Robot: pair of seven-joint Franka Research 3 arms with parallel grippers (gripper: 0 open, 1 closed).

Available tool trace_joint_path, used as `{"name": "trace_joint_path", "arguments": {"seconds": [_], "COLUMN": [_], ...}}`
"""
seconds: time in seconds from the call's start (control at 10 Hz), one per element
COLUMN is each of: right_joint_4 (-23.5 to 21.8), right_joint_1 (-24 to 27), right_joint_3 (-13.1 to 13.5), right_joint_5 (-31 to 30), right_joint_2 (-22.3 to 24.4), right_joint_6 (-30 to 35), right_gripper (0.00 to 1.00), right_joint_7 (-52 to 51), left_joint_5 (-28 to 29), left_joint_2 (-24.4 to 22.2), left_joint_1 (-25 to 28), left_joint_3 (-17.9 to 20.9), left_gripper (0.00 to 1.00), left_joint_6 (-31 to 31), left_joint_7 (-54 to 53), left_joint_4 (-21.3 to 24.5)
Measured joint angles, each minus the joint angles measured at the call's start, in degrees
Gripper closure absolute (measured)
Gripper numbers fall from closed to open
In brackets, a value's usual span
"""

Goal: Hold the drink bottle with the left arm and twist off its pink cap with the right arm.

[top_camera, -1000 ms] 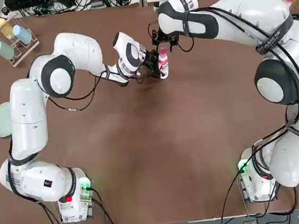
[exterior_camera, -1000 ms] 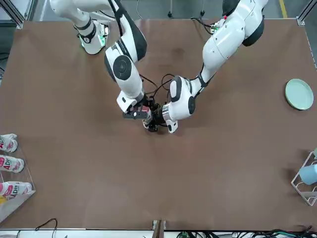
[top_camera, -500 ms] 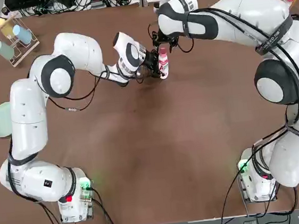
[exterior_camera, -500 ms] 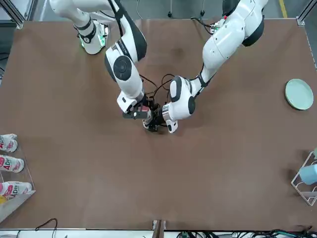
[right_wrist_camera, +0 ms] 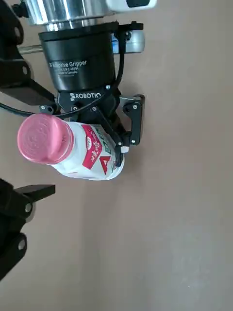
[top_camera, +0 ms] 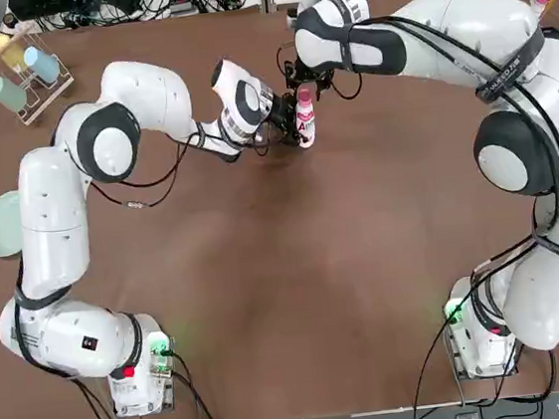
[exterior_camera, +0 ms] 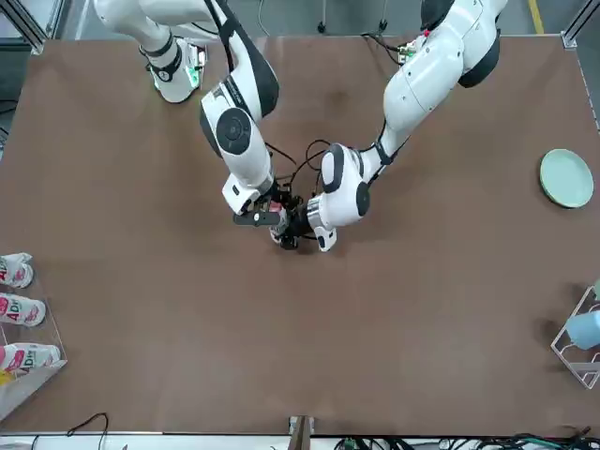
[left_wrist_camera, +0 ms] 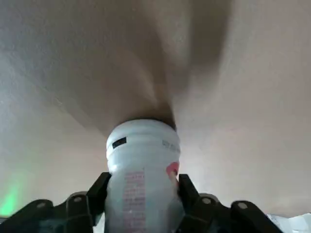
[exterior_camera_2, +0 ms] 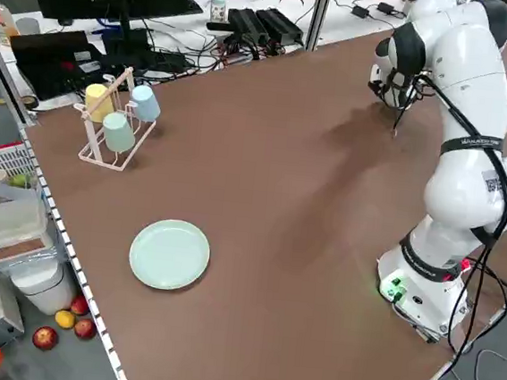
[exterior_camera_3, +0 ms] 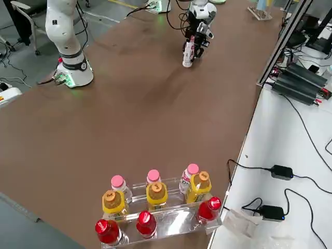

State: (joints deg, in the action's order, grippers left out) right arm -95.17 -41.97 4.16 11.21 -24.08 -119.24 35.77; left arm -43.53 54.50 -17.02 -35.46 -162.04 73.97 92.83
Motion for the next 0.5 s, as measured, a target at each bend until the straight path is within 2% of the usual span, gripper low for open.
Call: {"name": "trace_joint_path", "arguments": {"seconds": [0.5], "right_joint_4": [0.0], "right_joint_1": [0.0], "right_joint_3": [0.1], "right_joint_5": [-1.2], "right_joint_2": [0.0], "right_joint_6": [-0.1], "right_gripper": [0.30], "right_joint_7": [2.6], "left_joint_5": [0.0], "left_joint_2": [0.0], "left_joint_1": [0.0], "left_joint_3": [0.0], "left_gripper": [0.37], "left_joint_6": [0.0], "left_joint_7": [0.0], "left_joint_4": [0.0]}}
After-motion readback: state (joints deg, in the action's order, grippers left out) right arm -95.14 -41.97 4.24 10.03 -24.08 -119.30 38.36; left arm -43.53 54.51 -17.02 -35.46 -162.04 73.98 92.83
